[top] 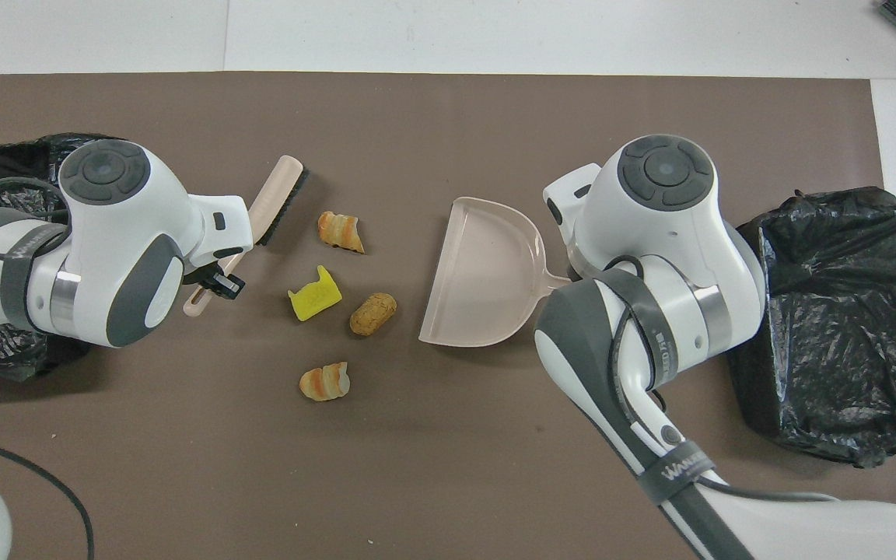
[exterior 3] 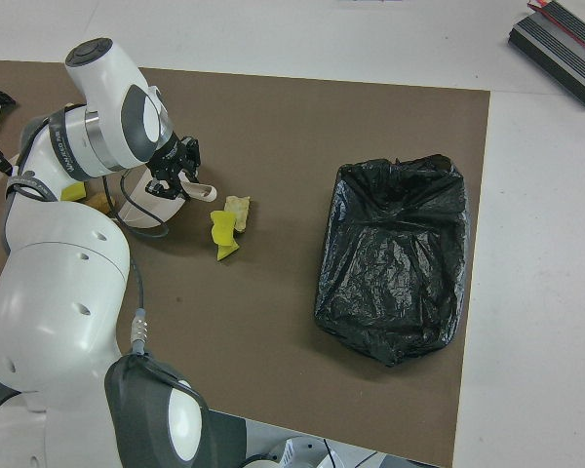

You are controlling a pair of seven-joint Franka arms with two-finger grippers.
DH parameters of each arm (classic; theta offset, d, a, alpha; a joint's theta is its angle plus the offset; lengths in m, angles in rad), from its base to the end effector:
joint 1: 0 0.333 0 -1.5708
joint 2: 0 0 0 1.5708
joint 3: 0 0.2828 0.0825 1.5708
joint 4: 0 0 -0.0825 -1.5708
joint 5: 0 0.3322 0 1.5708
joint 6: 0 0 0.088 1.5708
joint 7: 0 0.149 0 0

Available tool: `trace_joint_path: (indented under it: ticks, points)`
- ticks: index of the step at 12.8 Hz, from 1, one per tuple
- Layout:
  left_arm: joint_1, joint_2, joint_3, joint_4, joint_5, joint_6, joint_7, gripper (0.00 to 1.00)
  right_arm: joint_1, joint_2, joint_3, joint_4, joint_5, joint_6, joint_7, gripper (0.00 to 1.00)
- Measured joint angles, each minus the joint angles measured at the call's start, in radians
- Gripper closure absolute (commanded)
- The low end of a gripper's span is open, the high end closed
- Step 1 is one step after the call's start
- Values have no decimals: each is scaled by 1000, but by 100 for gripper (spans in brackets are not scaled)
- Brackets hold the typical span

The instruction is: Sweep and dump trash in bin

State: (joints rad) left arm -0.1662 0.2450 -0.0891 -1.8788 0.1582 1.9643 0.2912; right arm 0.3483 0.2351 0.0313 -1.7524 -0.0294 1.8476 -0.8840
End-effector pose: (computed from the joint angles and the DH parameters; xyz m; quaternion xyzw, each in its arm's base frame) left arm 0.5255 -0.1190 0.3232 -0.9480 0.3026 0.0797 0.0581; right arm 0.5121 0.1997 0.3701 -0.8021 -0.5930 0.0701 0.0076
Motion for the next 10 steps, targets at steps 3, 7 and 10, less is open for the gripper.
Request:
trace_joint_path:
  ticks: [3,7,10]
  points:
    - [-22,12,-6,7,31,-87,72,100,28,-67,3,-128,-9,96,-1,100]
    - [-107,-10,-16,8,25,-212,79,100,74,-98,4,-250,-10,232,1,100]
    - [-165,-27,-18,8,-8,-256,77,100,81,-99,3,-265,-10,252,3,100]
